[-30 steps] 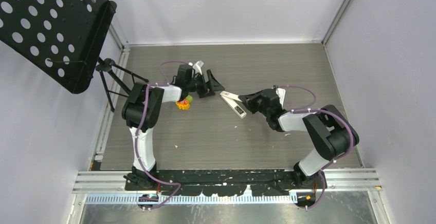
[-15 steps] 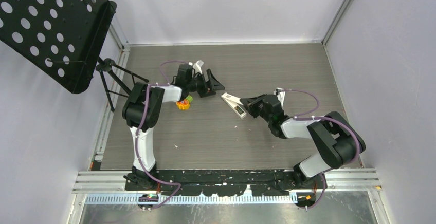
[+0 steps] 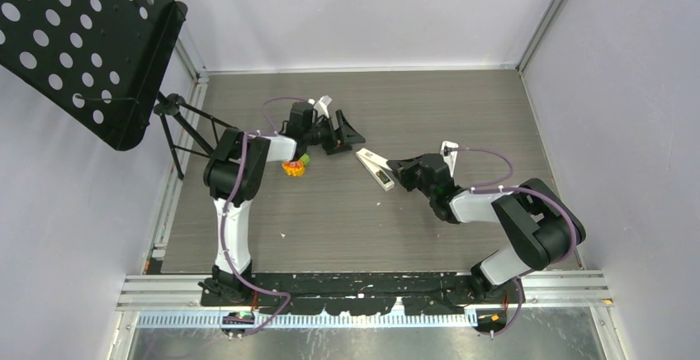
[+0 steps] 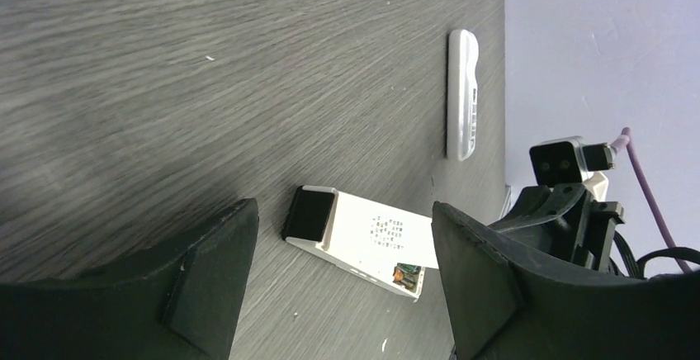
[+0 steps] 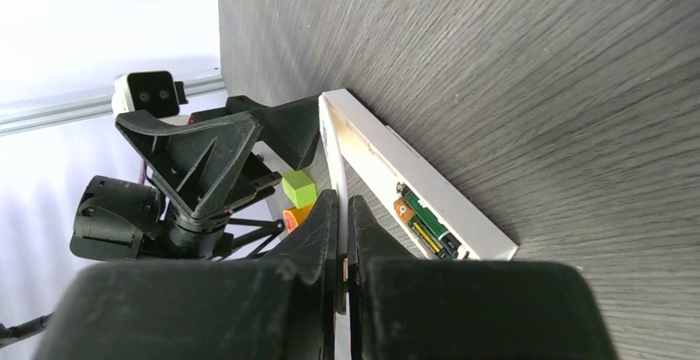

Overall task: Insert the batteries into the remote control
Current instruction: Load the battery cover into the remote control.

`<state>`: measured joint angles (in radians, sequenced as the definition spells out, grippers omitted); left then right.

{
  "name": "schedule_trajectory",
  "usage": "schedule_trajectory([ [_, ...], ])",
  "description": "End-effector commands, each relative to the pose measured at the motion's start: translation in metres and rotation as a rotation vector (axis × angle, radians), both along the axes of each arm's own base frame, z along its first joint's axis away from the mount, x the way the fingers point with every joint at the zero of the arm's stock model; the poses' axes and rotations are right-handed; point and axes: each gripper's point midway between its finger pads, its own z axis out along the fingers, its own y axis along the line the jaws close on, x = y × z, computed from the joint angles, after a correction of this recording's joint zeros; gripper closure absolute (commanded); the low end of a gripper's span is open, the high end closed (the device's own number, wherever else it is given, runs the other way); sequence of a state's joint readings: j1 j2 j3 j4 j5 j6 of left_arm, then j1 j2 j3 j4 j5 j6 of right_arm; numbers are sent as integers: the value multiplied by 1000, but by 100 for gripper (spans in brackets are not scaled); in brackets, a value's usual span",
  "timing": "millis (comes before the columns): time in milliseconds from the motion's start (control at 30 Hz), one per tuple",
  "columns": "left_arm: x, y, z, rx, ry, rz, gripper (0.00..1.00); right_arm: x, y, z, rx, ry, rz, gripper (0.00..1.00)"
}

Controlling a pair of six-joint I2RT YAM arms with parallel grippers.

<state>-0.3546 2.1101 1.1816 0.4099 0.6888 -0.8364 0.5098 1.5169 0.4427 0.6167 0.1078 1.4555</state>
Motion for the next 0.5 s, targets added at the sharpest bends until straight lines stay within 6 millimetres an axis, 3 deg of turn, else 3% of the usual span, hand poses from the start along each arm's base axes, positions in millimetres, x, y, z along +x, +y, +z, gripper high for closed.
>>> schedule_trajectory([
  [0, 7, -17, 26, -77, -88, -57, 22, -3, -12, -21, -48, 48, -58, 100],
  [267, -8, -29, 22, -109, -71, -102, 28, -17, -5, -32, -50, 137, -30, 100],
  [467, -31, -33, 16, -148, -22, -117, 37, -32, -13, -41, -109, 223, -38, 100],
])
